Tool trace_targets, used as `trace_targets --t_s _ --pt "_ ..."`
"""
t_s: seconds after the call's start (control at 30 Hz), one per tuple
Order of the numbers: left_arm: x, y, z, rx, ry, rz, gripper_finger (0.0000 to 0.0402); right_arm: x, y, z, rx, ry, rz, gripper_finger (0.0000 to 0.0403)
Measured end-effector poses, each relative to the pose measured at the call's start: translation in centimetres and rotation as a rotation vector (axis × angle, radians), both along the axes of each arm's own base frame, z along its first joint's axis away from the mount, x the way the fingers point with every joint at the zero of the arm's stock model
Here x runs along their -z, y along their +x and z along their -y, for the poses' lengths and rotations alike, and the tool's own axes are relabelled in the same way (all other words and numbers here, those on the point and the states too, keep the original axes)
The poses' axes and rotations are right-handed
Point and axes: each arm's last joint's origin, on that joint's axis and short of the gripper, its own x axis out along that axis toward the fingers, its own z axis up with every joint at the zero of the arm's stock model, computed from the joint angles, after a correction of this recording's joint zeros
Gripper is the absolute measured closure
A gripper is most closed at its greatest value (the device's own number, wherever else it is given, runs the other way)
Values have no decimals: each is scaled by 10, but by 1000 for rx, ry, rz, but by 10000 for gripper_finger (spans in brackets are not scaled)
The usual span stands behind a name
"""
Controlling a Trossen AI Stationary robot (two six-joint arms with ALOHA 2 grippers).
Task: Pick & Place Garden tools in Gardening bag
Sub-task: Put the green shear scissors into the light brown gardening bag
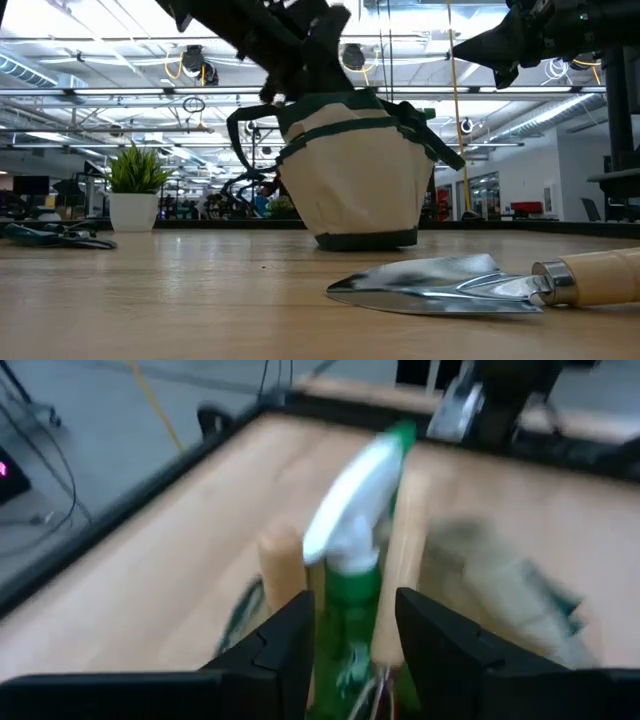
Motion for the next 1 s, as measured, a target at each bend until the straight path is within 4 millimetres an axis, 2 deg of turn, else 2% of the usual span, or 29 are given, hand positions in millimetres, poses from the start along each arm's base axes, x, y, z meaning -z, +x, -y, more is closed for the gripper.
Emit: trace_targets --t_s 0.27,0.53,0.77,1.0 --pt "-49 -17 2 29 24 171 252 0 0 0 0 0 0 403" --pt "-82 -40 25 84 10 266 252 0 0 0 0 0 0 403" --pt "-90 -62 54 16 -3 257 273 0 0 0 0 0 0 403" --pt "-86 -77 76 -57 -159 267 318 0 0 0 0 0 0 403"
